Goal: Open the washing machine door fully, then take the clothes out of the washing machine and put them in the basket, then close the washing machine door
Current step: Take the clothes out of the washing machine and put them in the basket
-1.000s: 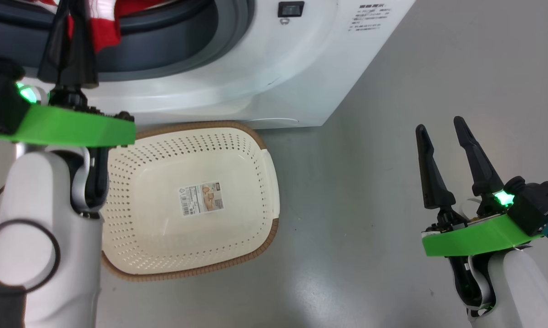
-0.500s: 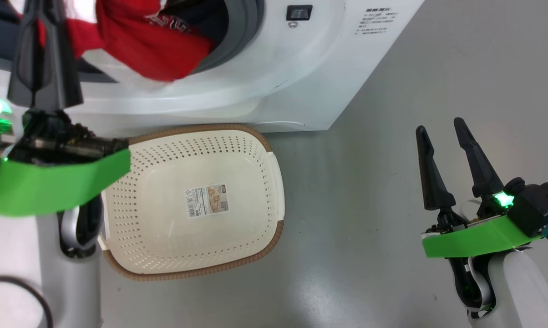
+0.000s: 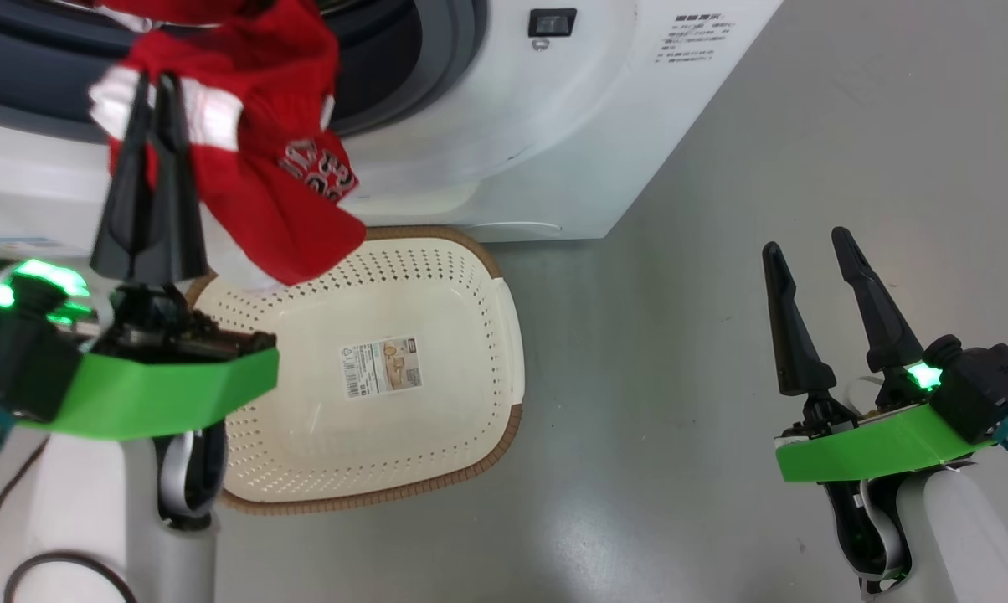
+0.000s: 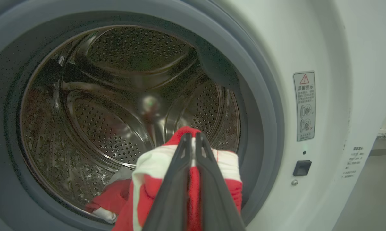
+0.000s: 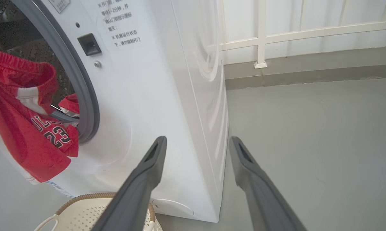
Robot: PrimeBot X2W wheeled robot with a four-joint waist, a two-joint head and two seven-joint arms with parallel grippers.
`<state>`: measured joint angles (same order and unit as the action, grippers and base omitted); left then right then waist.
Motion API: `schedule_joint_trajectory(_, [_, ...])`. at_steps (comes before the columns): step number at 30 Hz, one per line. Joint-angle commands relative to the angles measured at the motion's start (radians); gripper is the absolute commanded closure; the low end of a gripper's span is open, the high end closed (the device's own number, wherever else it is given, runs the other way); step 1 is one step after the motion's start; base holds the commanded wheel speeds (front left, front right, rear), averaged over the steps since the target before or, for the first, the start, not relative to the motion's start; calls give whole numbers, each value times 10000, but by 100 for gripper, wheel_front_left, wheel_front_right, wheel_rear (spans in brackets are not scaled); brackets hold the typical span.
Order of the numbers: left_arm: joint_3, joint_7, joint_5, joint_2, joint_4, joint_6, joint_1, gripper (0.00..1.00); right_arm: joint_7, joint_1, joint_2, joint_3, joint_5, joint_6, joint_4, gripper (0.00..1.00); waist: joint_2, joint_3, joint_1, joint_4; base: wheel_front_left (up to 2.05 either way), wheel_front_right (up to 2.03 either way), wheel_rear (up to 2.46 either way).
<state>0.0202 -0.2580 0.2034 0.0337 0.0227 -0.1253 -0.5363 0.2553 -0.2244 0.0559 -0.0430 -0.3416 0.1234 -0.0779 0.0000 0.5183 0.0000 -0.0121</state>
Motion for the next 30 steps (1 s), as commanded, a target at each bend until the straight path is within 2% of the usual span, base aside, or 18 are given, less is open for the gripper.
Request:
schedule_joint_trajectory(1, [195, -38, 39, 178, -13, -53, 381, 100, 65, 139, 16, -222, 114, 73, 250, 0, 0, 69, 0, 1, 0, 0, 0])
schedule_joint_trajectory(15, [40, -38, 547, 168, -2038, -53, 840, 100, 65, -144, -13, -263, 95, 73, 320, 0, 0, 683, 0, -114, 0, 0, 0])
schedule_joint_trajectory(30, [-218, -38, 708, 167, -4731, -53, 360, 100, 65, -548, -38, -160, 106, 73, 463, 0, 0, 1732, 0, -304, 0, 0, 0])
